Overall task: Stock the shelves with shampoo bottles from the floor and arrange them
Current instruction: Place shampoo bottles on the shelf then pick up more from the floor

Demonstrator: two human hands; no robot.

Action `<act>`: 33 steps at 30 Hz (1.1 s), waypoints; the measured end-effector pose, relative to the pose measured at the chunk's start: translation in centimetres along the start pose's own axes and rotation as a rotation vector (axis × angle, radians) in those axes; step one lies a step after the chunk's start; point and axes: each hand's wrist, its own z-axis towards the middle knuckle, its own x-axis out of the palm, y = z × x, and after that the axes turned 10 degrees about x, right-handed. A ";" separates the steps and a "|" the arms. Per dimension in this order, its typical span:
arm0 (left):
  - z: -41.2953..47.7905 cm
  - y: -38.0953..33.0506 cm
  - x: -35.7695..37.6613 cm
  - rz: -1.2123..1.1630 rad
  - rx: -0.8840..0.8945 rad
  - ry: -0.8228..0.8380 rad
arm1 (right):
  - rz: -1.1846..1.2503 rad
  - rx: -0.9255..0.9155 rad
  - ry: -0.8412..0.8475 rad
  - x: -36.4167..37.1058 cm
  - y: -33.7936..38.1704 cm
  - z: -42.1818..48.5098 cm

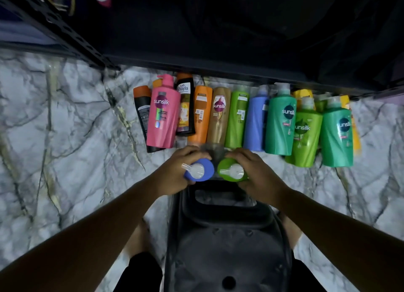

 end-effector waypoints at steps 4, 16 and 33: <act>-0.5 0.4 0.4 -0.002 -0.039 -0.043 | 0.066 0.037 0.010 0.7 0.5 -1.3; -1.5 -1.0 2.2 -0.017 -0.054 -0.069 | 0.130 0.061 -0.067 2.8 0.4 -3.7; -3.5 -8.4 -0.8 -0.222 -0.265 -0.111 | 0.123 0.103 -0.076 -2.5 5.1 -7.2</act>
